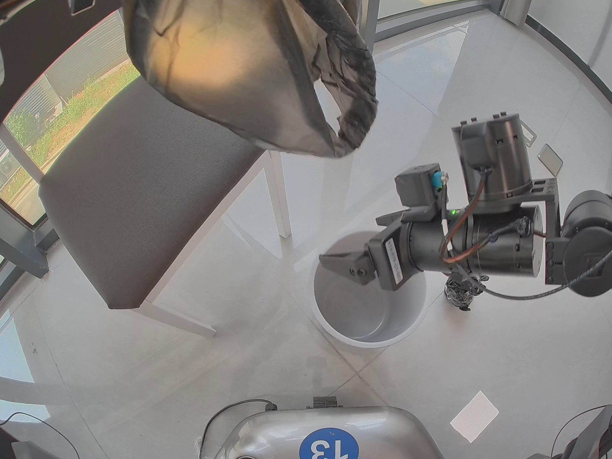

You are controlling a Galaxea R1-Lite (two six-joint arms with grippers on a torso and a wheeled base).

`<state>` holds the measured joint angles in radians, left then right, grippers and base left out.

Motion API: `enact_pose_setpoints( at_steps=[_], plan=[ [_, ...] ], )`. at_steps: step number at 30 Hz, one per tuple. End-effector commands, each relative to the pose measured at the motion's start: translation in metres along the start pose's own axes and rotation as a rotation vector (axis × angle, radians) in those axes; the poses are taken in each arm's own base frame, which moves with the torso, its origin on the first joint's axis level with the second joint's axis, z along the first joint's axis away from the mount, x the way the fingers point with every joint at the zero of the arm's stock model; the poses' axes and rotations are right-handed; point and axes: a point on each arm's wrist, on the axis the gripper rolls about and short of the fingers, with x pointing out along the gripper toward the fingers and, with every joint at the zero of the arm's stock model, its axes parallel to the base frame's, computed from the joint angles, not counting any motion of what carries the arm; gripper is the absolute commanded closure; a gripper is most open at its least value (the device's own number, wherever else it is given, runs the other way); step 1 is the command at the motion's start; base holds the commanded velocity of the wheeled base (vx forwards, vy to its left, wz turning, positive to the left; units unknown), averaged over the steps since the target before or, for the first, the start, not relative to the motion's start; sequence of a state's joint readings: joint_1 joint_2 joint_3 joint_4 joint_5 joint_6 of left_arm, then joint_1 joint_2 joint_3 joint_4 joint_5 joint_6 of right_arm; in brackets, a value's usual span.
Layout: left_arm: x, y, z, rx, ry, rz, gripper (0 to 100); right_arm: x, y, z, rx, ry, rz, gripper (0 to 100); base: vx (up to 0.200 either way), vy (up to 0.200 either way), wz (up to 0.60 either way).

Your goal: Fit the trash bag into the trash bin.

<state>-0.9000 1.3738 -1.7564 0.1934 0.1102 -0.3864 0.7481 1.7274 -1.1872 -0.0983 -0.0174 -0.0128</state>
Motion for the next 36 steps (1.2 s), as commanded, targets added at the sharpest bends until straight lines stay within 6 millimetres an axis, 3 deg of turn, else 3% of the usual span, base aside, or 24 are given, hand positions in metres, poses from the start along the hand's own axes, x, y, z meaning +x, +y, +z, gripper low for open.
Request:
enact_pose_setpoints(
  at_steps=[1,6,12,14,25,36],
  plan=[
    [-0.027,-0.009,0.015,-0.004,-0.041,-0.059,100,-0.008,-0.015,0.025,0.026,-0.093,-0.061,0,0.0,0.0,0.0],
    [-0.032,-0.01,0.019,-0.014,-0.05,-0.067,100,-0.012,-0.037,0.033,0.037,-0.12,-0.125,0,0.0,0.0,0.0],
    [-0.034,-0.01,0.018,-0.019,-0.045,-0.071,100,-0.015,-0.043,0.037,0.039,-0.14,-0.142,0,0.0,0.0,0.0],
    [-0.032,-0.009,0.014,-0.019,-0.033,-0.065,100,-0.02,-0.049,0.049,0.051,-0.186,-0.159,0,0.0,0.0,0.0],
    [-0.022,-0.007,0.005,-0.014,0.001,-0.05,100,-0.035,-0.049,0.071,0.064,-0.277,-0.162,0,0.0,0.0,0.0],
    [-0.009,-0.003,-0.001,-0.007,0.015,-0.022,100,-0.041,-0.036,0.073,0.052,-0.285,-0.124,0,0.0,0.0,0.0]
  ],
)
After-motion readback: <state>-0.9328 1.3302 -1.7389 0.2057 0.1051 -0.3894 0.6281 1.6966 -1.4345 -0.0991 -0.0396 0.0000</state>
